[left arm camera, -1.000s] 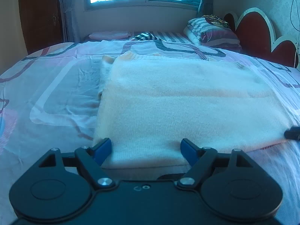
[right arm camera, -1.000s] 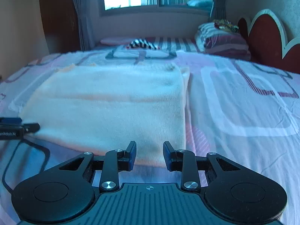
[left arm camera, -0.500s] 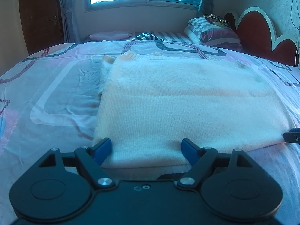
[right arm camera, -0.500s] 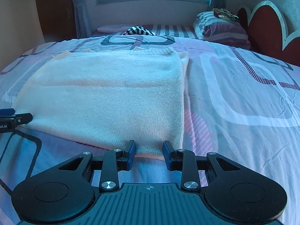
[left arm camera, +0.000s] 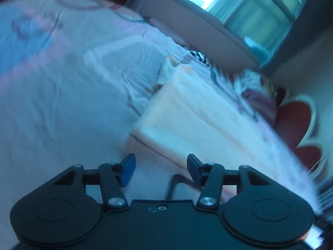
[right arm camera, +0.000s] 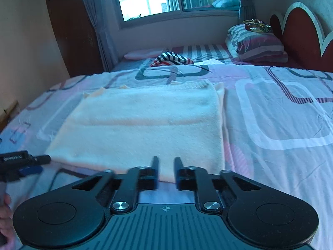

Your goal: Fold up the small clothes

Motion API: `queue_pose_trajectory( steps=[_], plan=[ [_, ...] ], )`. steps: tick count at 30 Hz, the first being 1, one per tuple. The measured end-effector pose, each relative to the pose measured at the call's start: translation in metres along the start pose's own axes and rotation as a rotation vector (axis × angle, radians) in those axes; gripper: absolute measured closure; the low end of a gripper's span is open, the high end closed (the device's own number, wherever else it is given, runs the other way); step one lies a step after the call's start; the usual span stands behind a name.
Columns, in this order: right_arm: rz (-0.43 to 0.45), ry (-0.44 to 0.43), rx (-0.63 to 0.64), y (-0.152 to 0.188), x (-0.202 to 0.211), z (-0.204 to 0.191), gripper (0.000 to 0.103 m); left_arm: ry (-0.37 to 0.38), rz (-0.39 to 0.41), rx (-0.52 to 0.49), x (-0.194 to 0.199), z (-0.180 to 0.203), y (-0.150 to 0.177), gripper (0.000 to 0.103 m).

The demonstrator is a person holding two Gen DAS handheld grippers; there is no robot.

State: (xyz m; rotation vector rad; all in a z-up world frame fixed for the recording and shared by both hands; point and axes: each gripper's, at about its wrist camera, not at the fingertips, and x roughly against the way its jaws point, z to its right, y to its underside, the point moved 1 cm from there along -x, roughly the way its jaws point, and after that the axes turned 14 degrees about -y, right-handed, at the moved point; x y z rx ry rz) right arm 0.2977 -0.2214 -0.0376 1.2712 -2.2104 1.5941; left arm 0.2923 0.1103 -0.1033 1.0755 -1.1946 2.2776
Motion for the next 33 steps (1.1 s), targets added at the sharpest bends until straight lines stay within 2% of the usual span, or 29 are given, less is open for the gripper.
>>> queue_pose_trajectory(
  steps=[2, 5, 8, 13, 19, 22, 23, 24, 26, 28, 29, 30, 33],
  plan=[
    [0.013, -0.011, 0.006, -0.006, -0.002, -0.002, 0.094, 0.007, -0.018, 0.089, -0.009, 0.001, 0.002, 0.051],
    [0.012, -0.022, 0.000, -0.017, -0.013, 0.001, 0.094, 0.043, 0.003, 0.217, -0.023, -0.002, -0.001, 0.051],
    [0.009, -0.044, -0.015, -0.029, -0.034, 0.008, 0.094, 0.050, 0.043, 0.284, -0.036, 0.001, -0.009, 0.049],
    [-0.005, -0.098, -0.016, -0.043, -0.083, 0.013, 0.094, 0.061, 0.098, 0.303, -0.054, 0.011, -0.018, 0.050],
    [-0.009, -0.139, -0.014, -0.053, -0.132, 0.012, 0.094, 0.017, 0.124, 0.336, -0.060, 0.017, -0.019, 0.067],
    [-0.018, -0.142, -0.008, -0.054, -0.144, 0.012, 0.094, 0.020, 0.127, 0.343, -0.059, 0.019, -0.020, 0.062],
    [-0.021, -0.146, -0.005, -0.053, -0.146, 0.012, 0.094, 0.029, 0.129, 0.344, -0.057, 0.020, -0.018, 0.055],
    [-0.026, -0.151, 0.000, -0.052, -0.148, 0.013, 0.094, 0.034, 0.137, 0.343, -0.056, 0.021, -0.016, 0.053],
    [-0.055, -0.136, 0.015, -0.049, -0.156, 0.014, 0.094, 0.027, 0.146, 0.334, -0.058, 0.023, -0.016, 0.054],
    [-0.062, -0.137, 0.017, -0.048, -0.158, 0.015, 0.094, 0.011, 0.140, 0.341, -0.061, 0.022, -0.019, 0.066],
    [-0.062, -0.134, 0.022, -0.050, -0.157, 0.014, 0.094, -0.014, 0.122, 0.339, -0.064, 0.022, -0.022, 0.087],
    [-0.049, -0.135, 0.031, -0.051, -0.154, 0.012, 0.094, -0.029, 0.102, 0.345, -0.068, 0.020, -0.026, 0.097],
    [-0.027, -0.160, 0.053, -0.055, -0.153, 0.007, 0.094, 0.004, 0.115, 0.362, -0.066, 0.014, -0.026, 0.097]
  ],
)
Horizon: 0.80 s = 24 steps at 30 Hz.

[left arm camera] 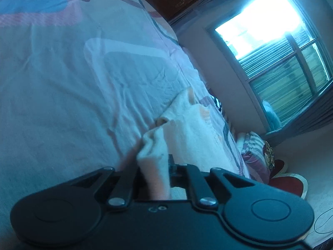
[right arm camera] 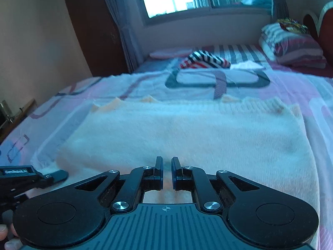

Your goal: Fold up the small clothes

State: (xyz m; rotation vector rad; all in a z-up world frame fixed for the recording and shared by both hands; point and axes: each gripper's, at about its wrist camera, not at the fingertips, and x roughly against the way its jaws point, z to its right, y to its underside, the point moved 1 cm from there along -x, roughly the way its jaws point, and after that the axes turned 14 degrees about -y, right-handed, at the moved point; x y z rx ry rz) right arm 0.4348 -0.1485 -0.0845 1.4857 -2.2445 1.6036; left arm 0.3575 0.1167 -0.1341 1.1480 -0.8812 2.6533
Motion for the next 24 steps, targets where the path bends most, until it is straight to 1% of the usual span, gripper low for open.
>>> queue_pose_trajectory(
  steps=[1, 2, 3, 4, 5, 6, 7, 8, 9, 11, 13, 15, 18, 20, 22, 24],
  plan=[
    [-0.032, 0.020, 0.001, 0.001, -0.007, 0.001, 0.094, 0.011, 0.007, -0.009, 0.002, 0.000, 0.001, 0.096],
    [-0.056, 0.039, 0.001, 0.005, -0.014, 0.004, 0.094, 0.011, 0.003, -0.005, 0.001, 0.000, 0.002, 0.084],
    [-0.040, 0.034, 0.001, 0.007, -0.014, 0.005, 0.094, 0.022, -0.010, 0.016, -0.001, -0.003, 0.004, 0.080],
    [-0.038, 0.032, -0.003, 0.007, -0.014, 0.006, 0.094, 0.024, -0.007, 0.031, -0.001, -0.004, 0.004, 0.080],
    [-0.040, 0.032, -0.004, 0.006, -0.014, 0.006, 0.094, 0.017, -0.009, 0.019, -0.002, -0.002, 0.004, 0.084],
    [-0.039, 0.029, -0.007, 0.006, -0.013, 0.007, 0.094, -0.006, -0.010, -0.016, -0.002, 0.003, 0.002, 0.096],
    [-0.035, 0.021, -0.018, 0.007, -0.013, 0.009, 0.094, -0.021, -0.015, -0.031, -0.002, 0.005, 0.001, 0.097],
    [-0.029, 0.012, -0.034, 0.007, -0.012, 0.012, 0.095, -0.004, -0.014, -0.026, 0.000, 0.008, -0.001, 0.098],
    [-0.024, 0.005, -0.045, 0.007, -0.011, 0.015, 0.095, 0.021, 0.007, -0.043, 0.006, 0.013, -0.003, 0.098],
    [-0.019, -0.002, -0.053, 0.007, -0.009, 0.017, 0.097, 0.049, 0.060, -0.167, 0.023, 0.036, -0.002, 0.098],
    [-0.013, -0.010, -0.073, 0.004, -0.004, 0.019, 0.097, 0.098, 0.072, -0.268, 0.036, 0.063, 0.002, 0.098],
    [0.033, 0.005, -0.116, 0.001, 0.012, 0.025, 0.096, 0.143, 0.088, -0.375, 0.050, 0.093, 0.012, 0.098],
    [0.132, 0.029, -0.211, -0.001, 0.050, 0.049, 0.096, 0.207, 0.072, -0.517, 0.063, 0.132, 0.034, 0.098],
    [0.194, 0.060, -0.261, -0.001, 0.079, 0.067, 0.096, 0.248, 0.046, -0.618, 0.068, 0.159, 0.060, 0.098],
    [0.261, 0.096, -0.307, -0.004, 0.113, 0.087, 0.096, 0.282, 0.022, -0.697, 0.072, 0.177, 0.087, 0.098],
    [0.305, 0.115, -0.351, -0.005, 0.140, 0.103, 0.096, 0.299, -0.024, -0.768, 0.069, 0.192, 0.119, 0.097]
  ],
)
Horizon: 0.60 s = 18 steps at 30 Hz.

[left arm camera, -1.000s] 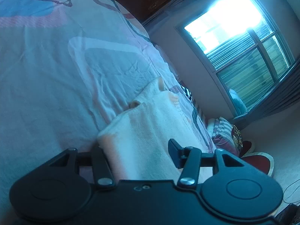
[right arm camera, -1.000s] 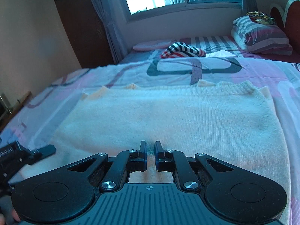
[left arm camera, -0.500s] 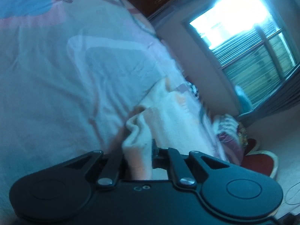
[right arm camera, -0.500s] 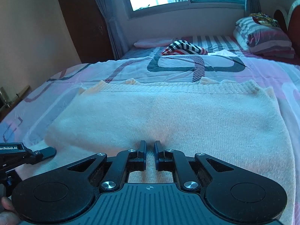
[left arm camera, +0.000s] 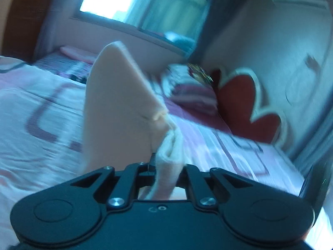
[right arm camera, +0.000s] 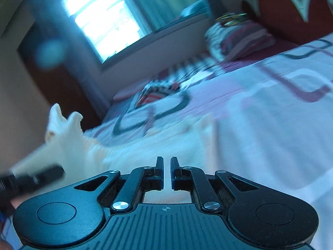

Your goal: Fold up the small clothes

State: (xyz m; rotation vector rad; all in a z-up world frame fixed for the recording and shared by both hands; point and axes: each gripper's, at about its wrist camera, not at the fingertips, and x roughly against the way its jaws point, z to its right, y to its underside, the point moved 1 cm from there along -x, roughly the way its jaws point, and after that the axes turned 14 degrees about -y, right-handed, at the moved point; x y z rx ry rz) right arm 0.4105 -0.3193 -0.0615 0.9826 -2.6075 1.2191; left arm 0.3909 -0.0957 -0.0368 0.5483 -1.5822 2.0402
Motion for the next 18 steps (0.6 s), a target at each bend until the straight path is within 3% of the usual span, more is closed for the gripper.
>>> queue_pose_trajectory(
  steps=[2, 5, 6, 8, 11, 12, 14, 18],
  plan=[
    [0.017, -0.008, -0.041, -0.013, 0.018, 0.016, 0.096, 0.033, -0.093, -0.055, -0.019, 0.026, 0.017, 0.093],
    [-0.001, -0.033, -0.077, -0.022, 0.032, 0.029, 0.095, 0.045, -0.334, -0.148, -0.055, 0.057, 0.047, 0.063],
    [-0.008, -0.032, -0.087, -0.024, 0.037, 0.031, 0.092, 0.064, -0.331, -0.155, -0.051, 0.059, 0.051, 0.062],
    [0.012, -0.050, -0.081, -0.024, 0.046, 0.030, 0.046, 0.100, -0.253, -0.130, -0.028, 0.046, 0.044, 0.051],
    [-0.007, -0.102, -0.069, -0.022, 0.044, 0.023, 0.044, 0.060, -0.124, -0.050, -0.007, 0.012, 0.023, 0.033],
    [-0.025, -0.121, -0.066, -0.019, 0.040, 0.020, 0.044, 0.023, -0.081, -0.029, -0.007, -0.001, 0.014, 0.033],
    [-0.076, -0.146, -0.049, -0.013, 0.026, 0.014, 0.054, -0.056, -0.071, -0.007, -0.017, -0.023, 0.000, 0.035],
    [-0.166, -0.149, -0.017, -0.001, -0.003, 0.005, 0.055, -0.148, -0.095, 0.015, -0.048, -0.050, -0.022, 0.038]
  ],
)
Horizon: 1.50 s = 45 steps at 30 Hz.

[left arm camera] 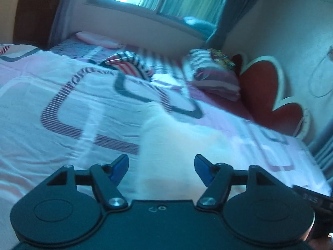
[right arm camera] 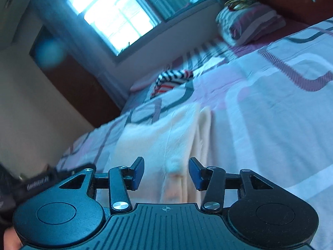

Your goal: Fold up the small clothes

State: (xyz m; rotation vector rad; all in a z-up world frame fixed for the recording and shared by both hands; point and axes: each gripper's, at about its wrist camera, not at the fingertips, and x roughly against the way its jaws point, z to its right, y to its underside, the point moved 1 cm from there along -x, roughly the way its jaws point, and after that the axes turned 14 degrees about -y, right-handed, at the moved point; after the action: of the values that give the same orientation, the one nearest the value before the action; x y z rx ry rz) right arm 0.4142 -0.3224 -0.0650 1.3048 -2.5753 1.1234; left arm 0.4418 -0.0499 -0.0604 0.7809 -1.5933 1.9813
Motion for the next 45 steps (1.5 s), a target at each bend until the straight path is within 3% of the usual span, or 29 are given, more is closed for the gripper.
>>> queue_pose_trajectory(
  steps=[3, 6, 15, 16, 17, 20, 24, 28, 30, 32, 39, 40, 41, 45],
  plan=[
    [-0.043, 0.013, -0.008, 0.003, -0.018, 0.008, 0.056, -0.031, -0.045, -0.007, -0.011, -0.010, 0.003, 0.041],
    [-0.084, 0.037, 0.005, 0.002, -0.029, 0.013, 0.056, -0.030, -0.067, -0.008, -0.022, -0.014, 0.008, 0.036],
    [-0.123, 0.099, 0.083, 0.000, -0.055, 0.011, 0.057, -0.005, -0.090, -0.005, -0.030, -0.019, 0.011, 0.032],
    [-0.130, 0.107, 0.103, 0.000, -0.057, 0.009, 0.079, -0.003, -0.090, -0.009, -0.030, -0.019, 0.010, 0.032],
    [-0.130, 0.110, 0.116, 0.000, -0.057, 0.007, 0.085, 0.001, -0.091, -0.014, -0.030, -0.019, 0.010, 0.032],
    [-0.123, 0.127, 0.157, -0.003, -0.050, 0.001, 0.088, 0.035, -0.089, -0.042, -0.029, -0.010, 0.007, 0.044],
    [-0.132, 0.140, 0.145, 0.000, -0.039, 0.005, 0.088, 0.013, -0.090, -0.144, -0.029, 0.017, 0.012, 0.044],
    [-0.145, 0.126, 0.108, -0.003, -0.043, 0.014, 0.088, 0.016, -0.106, -0.138, -0.034, 0.017, 0.014, 0.042],
    [-0.119, 0.139, 0.132, -0.008, -0.036, 0.009, 0.084, 0.032, -0.088, -0.132, -0.028, 0.011, 0.006, 0.046],
    [-0.056, 0.166, 0.189, -0.016, -0.025, 0.004, 0.070, 0.042, -0.042, -0.128, -0.024, 0.007, -0.007, 0.046],
    [-0.086, 0.161, 0.139, -0.056, -0.066, 0.037, 0.071, 0.030, -0.037, -0.153, -0.065, 0.018, -0.048, 0.045],
    [-0.106, 0.174, 0.154, -0.058, -0.075, 0.041, 0.080, 0.018, -0.047, -0.167, -0.074, 0.019, -0.050, 0.042],
    [-0.135, 0.205, 0.169, -0.059, -0.084, 0.046, 0.097, -0.019, -0.062, -0.186, -0.085, 0.020, -0.049, 0.040],
    [-0.167, 0.233, 0.204, -0.061, -0.098, 0.057, 0.097, -0.029, -0.074, -0.167, -0.096, 0.012, -0.043, 0.029]
  ],
)
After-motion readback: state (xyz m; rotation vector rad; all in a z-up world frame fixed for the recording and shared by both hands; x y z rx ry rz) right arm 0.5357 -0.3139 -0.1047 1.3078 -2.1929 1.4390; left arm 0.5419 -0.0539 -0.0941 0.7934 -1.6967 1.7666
